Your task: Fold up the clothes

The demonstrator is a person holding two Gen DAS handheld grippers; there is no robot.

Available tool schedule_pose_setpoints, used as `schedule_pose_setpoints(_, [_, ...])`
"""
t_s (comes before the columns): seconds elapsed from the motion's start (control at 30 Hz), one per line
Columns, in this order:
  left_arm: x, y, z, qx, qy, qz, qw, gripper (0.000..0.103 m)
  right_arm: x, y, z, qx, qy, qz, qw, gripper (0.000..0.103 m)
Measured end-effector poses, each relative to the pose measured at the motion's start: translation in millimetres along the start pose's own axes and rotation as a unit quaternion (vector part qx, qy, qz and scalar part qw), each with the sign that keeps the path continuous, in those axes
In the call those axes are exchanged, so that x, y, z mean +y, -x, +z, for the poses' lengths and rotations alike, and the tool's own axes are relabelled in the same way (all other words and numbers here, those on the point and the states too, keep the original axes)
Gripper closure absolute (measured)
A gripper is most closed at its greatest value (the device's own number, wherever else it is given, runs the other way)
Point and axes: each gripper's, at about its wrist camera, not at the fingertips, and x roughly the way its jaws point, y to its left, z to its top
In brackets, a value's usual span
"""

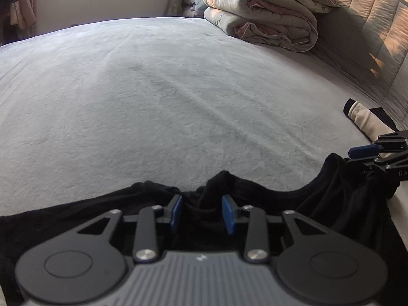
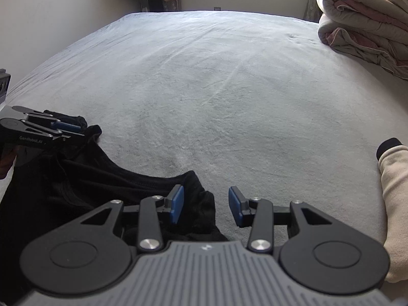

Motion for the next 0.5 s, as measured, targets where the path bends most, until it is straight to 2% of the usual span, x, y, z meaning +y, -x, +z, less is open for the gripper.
schedule_pose_setpoints(0.1, [-3.1, -2.3, 3.0, -0.003, -0.002, -0.004, 1.0000, 0.070, 4.8, -10.9, -3.8, 0.007, 0.010, -0.001, 1.000, 0.074])
schedule_pose_setpoints(0.13, [-4.8, -3.3, 3.6, -0.002, -0.004, -0.004, 1.0000, 0.080, 7.7, -14.2, -4.6, 0.007, 0.013, -0.003, 1.000, 0.087])
schedule_pose_setpoints(0.17, [-6.9, -4.6, 3.9, 0.002, -0.007, -0.006, 1.0000, 0.097, 10.6, -15.9, -5.6, 0.005, 0.018, -0.004, 1.000, 0.093])
schedule_pose_setpoints(0.23, [-12.4, -6.3, 3.5, 0.003, -0.009, 0.001, 1.0000, 0.101, 17.9, -15.0, -5.8, -0.009, 0.035, -0.016, 0.999, 0.094])
schedule_pose_setpoints(0.3, [-18.3, -2.8, 2.8, -0.018, -0.017, 0.026, 0.9994, 0.102, 24.0, -11.5, -3.4, -0.032, 0.051, -0.036, 0.998, 0.094])
schedule_pose_setpoints(0.43, [-14.2, 13.6, 7.5, -0.099, 0.016, 0.087, 0.9912, 0.102, 25.7, -4.9, 10.4, -0.079, 0.054, -0.066, 0.993, 0.095])
schedule_pose_setpoints(0.5, [-6.1, 15.6, 11.6, -0.118, 0.041, 0.108, 0.9863, 0.102, 24.0, -9.0, 18.3, -0.087, 0.050, -0.070, 0.993, 0.095])
